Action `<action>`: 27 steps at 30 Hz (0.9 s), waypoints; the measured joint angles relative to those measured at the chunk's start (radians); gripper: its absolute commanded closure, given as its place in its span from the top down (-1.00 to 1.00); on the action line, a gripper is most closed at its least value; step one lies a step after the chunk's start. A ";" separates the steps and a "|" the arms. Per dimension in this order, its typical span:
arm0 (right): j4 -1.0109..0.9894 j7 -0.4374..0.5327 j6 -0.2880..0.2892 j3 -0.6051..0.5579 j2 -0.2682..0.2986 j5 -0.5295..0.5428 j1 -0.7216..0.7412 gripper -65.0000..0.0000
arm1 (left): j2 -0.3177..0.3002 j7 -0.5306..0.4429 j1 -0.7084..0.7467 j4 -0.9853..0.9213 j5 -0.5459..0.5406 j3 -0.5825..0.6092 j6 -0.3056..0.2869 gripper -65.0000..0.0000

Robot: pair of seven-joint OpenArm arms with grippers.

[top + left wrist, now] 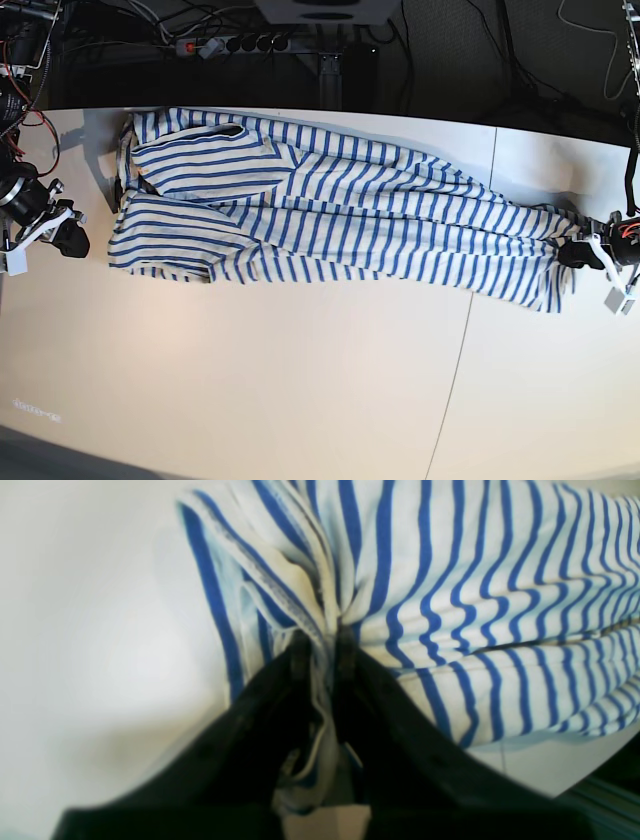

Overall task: Fold the T-shirt properly
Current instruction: 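Grasp the strip's end with the left gripper and lift it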

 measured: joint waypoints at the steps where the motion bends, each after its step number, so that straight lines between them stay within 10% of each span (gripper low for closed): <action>1: 0.000 0.000 0.000 0.000 0.000 -0.001 0.000 -1.00 | -0.006 0.023 -0.002 0.000 -0.009 -0.019 0.000 -1.00; 15: 0.000 0.005 0.000 0.000 0.000 -0.021 0.002 -1.00 | 0.031 0.297 0.005 0.228 -0.277 -0.053 0.006 -1.00; 27: -0.001 0.014 0.000 0.000 -0.003 -0.049 0.002 -1.00 | 0.169 0.277 0.128 0.693 -0.126 0.078 0.008 -1.00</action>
